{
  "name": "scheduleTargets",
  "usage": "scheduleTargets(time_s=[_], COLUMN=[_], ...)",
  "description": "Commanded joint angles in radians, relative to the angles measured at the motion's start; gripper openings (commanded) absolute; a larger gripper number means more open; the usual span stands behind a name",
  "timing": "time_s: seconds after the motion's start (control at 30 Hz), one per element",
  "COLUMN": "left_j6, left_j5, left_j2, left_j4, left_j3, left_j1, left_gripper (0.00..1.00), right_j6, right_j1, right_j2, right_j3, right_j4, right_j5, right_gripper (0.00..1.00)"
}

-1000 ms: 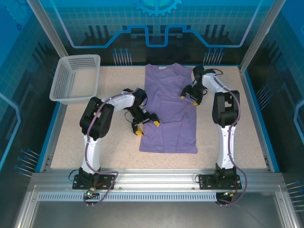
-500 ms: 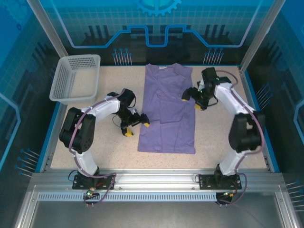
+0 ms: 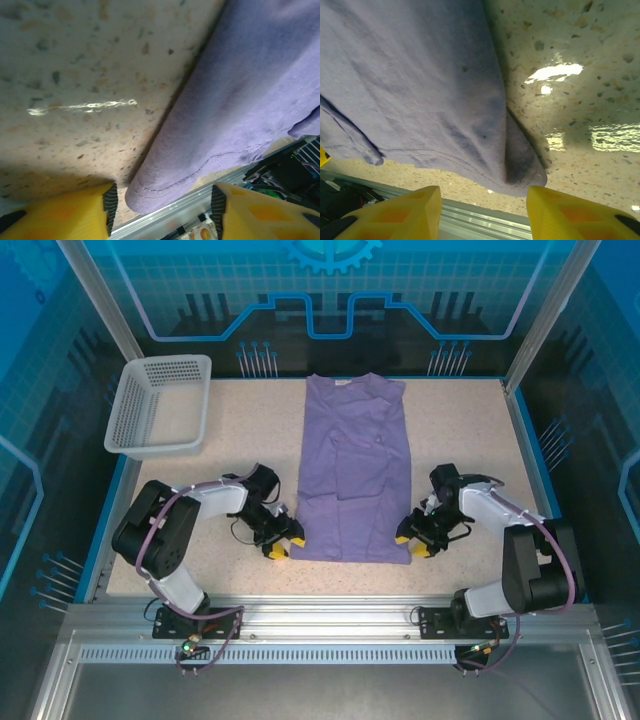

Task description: Fold and stack the t-shirts

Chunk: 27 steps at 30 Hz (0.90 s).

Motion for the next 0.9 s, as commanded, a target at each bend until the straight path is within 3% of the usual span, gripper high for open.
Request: scheduleTargets(time_s=[0.0, 0.37, 0.57, 0.7, 0.87], left_j6=[-0.018, 0.049, 0.033, 0.029, 0.025], left_j5=[0.048, 0.017, 0.011, 0.001, -0.021], left_j2=[0.021, 0.054, 0.05, 0.063, 0.061], left_j4=[0.121, 0.104, 0.134, 0.137, 0.124], left_j3=[-0.049, -0.048, -0.061, -0.046, -0.036], left_j1=[-0.015, -0.016, -0.028, -0.045, -0.057], left_gripper=[0.52, 0.46, 0.38, 0.27, 0.04], right_j6=[-0.008, -0.02, -0.02, -0.023, -0.018], right_j1=[0.012, 0.024, 0.022, 0.025, 0.027], right_j2=[0.003, 0.073, 0.097, 0.115, 0.114], right_j3=[-0.031, -0.046, -0.058, -0.058, -0.06], right_j4=[0.021, 0.05, 0.057, 0.069, 0.068], right_j5=[-0.008, 0.048, 0.063, 0.057, 0.057], right_gripper=[0.48, 0.43, 0.35, 0.28, 0.17])
